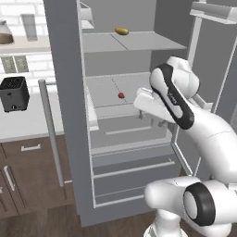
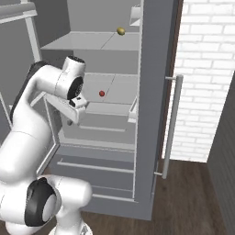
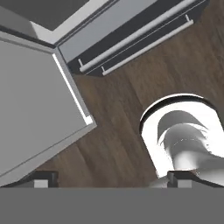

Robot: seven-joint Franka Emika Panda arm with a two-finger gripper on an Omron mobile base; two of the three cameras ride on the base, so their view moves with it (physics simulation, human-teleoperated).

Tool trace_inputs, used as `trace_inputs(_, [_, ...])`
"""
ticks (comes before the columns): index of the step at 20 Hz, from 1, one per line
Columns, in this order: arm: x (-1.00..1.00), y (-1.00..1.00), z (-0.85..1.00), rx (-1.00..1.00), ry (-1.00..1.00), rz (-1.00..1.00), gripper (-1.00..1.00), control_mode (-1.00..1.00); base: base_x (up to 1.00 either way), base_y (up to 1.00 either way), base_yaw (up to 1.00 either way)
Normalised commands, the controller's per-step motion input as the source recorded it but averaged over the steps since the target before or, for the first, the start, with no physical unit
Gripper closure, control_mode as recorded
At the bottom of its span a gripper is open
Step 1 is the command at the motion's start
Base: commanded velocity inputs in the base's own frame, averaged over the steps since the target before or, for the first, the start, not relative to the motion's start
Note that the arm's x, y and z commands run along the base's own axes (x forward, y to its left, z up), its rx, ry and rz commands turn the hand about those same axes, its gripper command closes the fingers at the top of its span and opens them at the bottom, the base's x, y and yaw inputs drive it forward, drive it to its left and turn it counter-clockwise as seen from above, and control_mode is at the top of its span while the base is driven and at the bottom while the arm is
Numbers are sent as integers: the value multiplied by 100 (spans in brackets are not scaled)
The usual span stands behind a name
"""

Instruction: Take the strawberry from the fridge and place it on top of the pancake, located on the dining counter.

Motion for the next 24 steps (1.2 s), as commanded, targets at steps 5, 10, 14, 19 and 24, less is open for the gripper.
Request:
trace_inputs(5, [-7,-45,-45,-38,1,3,-100,-100,0,0,0])
trace_inputs(10, [14,-20,-14,-7,3,2,-100,-100,0,0,0])
trace_inputs(14, [85,-37,-7,-53,2,-3,-100,-100,0,0,0])
trace_inputs(19, [99,-97,-13,-52,7,0,-100,-100,0,0,0])
trace_inputs(24, [52,-100,-1,-28,2,34,-100,-100,0,0,0])
